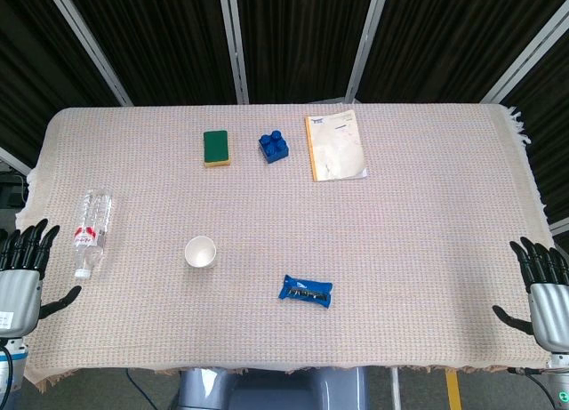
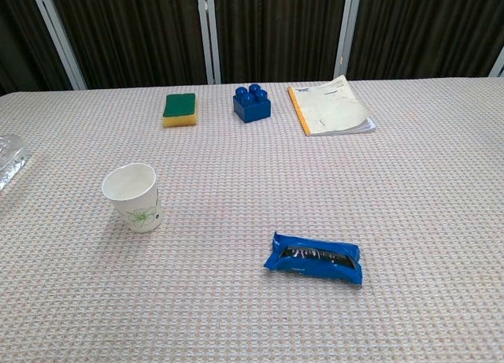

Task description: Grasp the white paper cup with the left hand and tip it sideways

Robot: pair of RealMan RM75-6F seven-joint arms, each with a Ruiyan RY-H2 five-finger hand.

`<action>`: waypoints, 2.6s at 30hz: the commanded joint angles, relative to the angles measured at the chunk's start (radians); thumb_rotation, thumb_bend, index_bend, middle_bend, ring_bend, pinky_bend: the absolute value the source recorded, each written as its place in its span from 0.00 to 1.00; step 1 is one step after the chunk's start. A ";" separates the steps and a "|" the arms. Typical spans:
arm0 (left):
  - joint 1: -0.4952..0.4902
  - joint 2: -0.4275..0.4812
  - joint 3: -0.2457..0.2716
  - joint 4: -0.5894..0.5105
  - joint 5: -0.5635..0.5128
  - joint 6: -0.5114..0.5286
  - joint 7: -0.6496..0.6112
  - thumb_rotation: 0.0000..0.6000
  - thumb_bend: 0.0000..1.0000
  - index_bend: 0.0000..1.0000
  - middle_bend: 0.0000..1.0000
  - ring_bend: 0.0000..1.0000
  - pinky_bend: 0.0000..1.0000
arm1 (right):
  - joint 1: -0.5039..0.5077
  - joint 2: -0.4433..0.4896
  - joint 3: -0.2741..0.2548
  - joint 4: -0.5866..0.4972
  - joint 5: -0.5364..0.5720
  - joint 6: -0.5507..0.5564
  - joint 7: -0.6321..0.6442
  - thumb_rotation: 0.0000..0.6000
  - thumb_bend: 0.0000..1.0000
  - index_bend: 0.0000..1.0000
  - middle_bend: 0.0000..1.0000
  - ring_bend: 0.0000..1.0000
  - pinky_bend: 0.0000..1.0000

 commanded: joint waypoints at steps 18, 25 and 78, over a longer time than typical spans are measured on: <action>-0.030 0.007 0.004 -0.041 0.001 -0.053 0.012 1.00 0.08 0.00 0.00 0.00 0.00 | 0.000 0.006 0.000 -0.011 0.011 -0.011 0.002 1.00 0.00 0.00 0.00 0.00 0.00; -0.111 -0.014 -0.017 -0.117 -0.026 -0.174 0.119 1.00 0.08 0.00 0.00 0.00 0.00 | -0.004 0.012 -0.005 -0.013 0.007 -0.012 0.018 1.00 0.00 0.00 0.00 0.00 0.00; -0.606 -0.365 -0.136 -0.100 -0.808 -0.400 0.689 1.00 0.13 0.44 0.00 0.00 0.00 | -0.004 0.046 -0.002 -0.006 0.017 -0.033 0.103 1.00 0.00 0.00 0.00 0.00 0.00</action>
